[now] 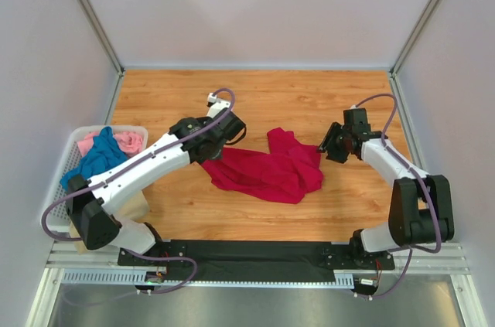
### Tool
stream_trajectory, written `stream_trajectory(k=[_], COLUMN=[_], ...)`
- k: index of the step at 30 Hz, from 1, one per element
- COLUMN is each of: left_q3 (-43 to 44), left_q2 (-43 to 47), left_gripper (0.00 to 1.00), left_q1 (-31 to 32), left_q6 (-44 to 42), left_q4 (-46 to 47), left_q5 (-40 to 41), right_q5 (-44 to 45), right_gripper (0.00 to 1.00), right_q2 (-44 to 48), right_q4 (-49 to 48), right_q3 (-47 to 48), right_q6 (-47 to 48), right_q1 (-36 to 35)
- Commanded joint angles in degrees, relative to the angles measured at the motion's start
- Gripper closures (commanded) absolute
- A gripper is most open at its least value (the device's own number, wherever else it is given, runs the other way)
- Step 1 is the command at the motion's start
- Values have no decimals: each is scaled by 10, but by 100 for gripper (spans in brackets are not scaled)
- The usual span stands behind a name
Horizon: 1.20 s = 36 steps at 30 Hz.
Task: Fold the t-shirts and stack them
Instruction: Flatten the tshirt out
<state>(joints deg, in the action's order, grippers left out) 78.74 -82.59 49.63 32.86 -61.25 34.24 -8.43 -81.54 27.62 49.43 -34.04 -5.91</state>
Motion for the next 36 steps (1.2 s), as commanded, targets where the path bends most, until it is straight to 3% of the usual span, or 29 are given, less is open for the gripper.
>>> stream_trajectory(k=[1,8,10,11,13,17,21,25,31,34,35,36], left_q3=[-16,-37,-37,-33,-11,101,269,324,247,141,104,23], left_q2=[21,34,33,33,31,27,33,60,116,153,166,191], left_gripper=[100,100,100,100,100,100,100,100,100,100,100,100], left_q1=[-8,-31,-35,-39,-49,-78,-88,-88,-88,-88,-88,-88], left_q6=[0,-5,-7,-10,-16,-35,-61,-68,-44,-11,-4,7], left_q4=[-9,-3,3,3,-3,-47,-78,-91,-95,-82,-70,-37], left_q5=[-1,-2,-3,-1,12,98,152,161,95,44,7,-18], right_q5=[-29,-33,-12,-1,42,143,240,275,308,280,264,224], right_gripper=[52,52,56,78,100,100,100,100,100,100,100,100], right_q2=[-39,-110,-130,-135,-122,-41,59,122,200,248,262,293], right_q4=[-97,-155,-151,-145,-127,14,157,261,336,329,323,308], right_q3=[-15,-11,-1,13,23,129,294,362,364,279,207,171], right_q6=[-24,-33,-26,-20,-9,20,56,80,72,48,37,16], right_q1=[1,-12,-12,-11,-10,-9,-7,-6,-4,-5,-4,-4])
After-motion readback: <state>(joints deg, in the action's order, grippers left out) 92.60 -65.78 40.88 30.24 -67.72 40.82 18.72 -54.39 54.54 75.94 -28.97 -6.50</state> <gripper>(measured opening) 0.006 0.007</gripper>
